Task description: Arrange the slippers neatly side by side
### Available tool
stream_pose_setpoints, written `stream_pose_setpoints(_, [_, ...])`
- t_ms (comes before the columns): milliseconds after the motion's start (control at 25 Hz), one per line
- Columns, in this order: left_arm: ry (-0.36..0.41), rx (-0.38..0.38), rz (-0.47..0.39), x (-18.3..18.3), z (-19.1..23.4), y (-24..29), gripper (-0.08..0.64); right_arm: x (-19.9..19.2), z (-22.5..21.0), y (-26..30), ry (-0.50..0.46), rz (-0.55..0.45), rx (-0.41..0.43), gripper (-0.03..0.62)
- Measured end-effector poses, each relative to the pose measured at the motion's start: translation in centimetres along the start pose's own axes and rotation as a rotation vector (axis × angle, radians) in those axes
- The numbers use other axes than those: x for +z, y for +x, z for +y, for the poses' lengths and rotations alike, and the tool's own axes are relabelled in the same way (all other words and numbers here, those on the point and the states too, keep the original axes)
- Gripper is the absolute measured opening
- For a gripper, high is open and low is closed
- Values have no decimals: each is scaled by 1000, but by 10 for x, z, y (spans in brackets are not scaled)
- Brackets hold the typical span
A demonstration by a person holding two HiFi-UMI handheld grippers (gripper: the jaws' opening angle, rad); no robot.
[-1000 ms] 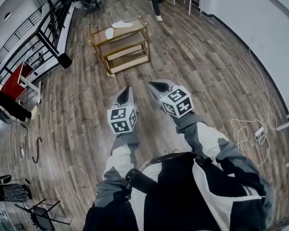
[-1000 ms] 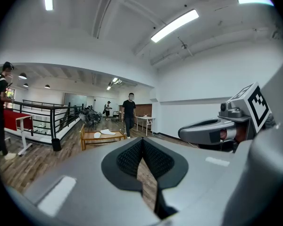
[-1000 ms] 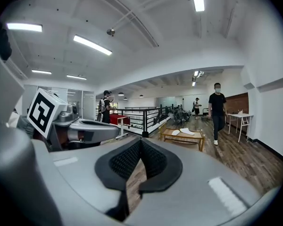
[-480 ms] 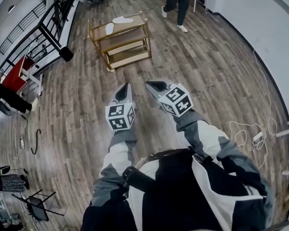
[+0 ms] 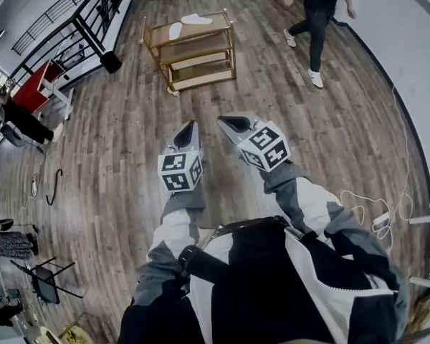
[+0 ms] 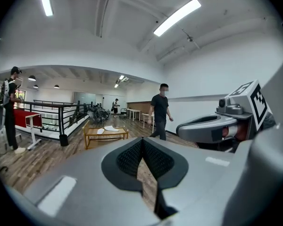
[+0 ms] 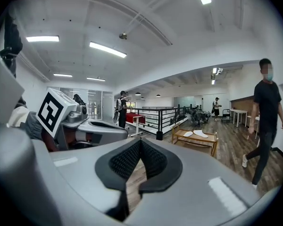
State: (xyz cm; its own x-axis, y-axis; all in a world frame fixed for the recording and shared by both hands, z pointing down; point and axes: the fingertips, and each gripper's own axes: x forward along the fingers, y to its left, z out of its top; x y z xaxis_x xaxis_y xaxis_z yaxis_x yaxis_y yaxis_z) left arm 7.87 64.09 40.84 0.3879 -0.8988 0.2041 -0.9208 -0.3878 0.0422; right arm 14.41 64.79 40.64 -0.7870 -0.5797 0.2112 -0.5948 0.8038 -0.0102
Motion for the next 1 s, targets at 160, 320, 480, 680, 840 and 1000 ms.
stream_pose_setpoints(160, [-38, -2, 0, -1, 3, 7, 4, -4, -4, 4, 4, 1, 17, 5])
stream_pose_setpoints(320, [-63, -16, 3, -3, 9, 19, 5, 0, -12, 10, 12, -23, 5, 5])
stream_pose_setpoints(480, [-54, -45, 3, -2, 22, 41, 5, -5, -23, 28, 29, -10, -10, 6])
stream_pose_setpoints(680, [-102, -111, 17, -4, 50, 76, 5, 2, -34, 63, 2, -18, -36, 5])
stream_pose_setpoints(840, [-57, -165, 1, 12, 72, 105, 5, 15, -62, 94, 25, -14, -100, 6])
stream_pose_setpoints(1000, [-78, -223, -14, 23, 103, 122, 5, 28, -72, 129, 24, -14, -144, 5])
